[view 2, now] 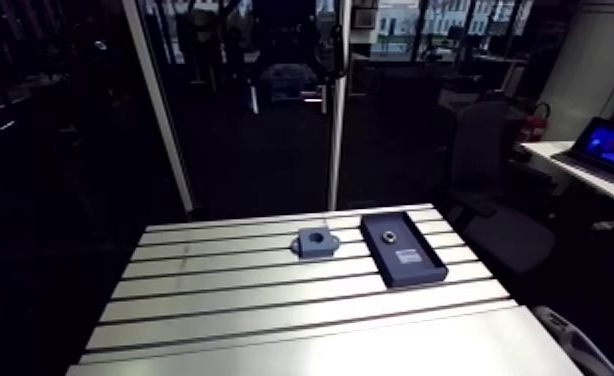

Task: Pick up the bearing and press it into the housing until flush.

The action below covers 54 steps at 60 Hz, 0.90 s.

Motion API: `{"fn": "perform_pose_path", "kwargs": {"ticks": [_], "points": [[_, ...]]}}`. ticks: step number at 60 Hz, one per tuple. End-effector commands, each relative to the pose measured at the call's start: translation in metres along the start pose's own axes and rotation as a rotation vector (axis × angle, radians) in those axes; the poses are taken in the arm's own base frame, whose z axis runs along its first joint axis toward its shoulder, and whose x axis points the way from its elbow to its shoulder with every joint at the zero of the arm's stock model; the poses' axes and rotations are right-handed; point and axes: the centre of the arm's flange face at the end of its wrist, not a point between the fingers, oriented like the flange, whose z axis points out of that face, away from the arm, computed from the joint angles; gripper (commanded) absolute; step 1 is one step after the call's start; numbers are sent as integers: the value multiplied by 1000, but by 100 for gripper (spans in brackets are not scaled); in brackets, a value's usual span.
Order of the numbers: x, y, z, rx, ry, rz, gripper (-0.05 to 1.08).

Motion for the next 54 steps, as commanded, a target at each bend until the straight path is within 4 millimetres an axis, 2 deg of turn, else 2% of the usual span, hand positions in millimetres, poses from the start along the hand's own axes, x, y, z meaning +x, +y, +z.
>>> {"fn": "perform_pose_path", "kwargs": {"ticks": [1, 5, 9, 10, 11, 14, 16, 18, 26, 37, 38, 42, 44, 47, 49, 54], "points": [[8, 5, 1, -10, 2, -51, 1], [11, 12, 3, -14, 0, -82, 1], [22, 33, 13, -12, -1, -123, 1], [22, 33, 13, -12, -1, -123, 1], [26, 43, 16, -12, 4, -131, 1], [31, 50, 19, -12, 8, -144, 1], [41, 60, 29, -12, 5, -173, 1], [41, 60, 29, -12, 5, -173, 1], [54, 77, 51, -3, -29, -205, 1], [63, 78, 62, -14, 19, -276, 1], [70, 84, 67, -27, 61, -287, 1], [73, 89, 71, -29, 70, -287, 1], [76, 103, 81, -28, 69, -283, 1], [77, 111, 87, -26, 61, -284, 1], [79, 124, 99, -20, 44, -286, 1], [81, 132, 107, -19, 36, -284, 1]]}}
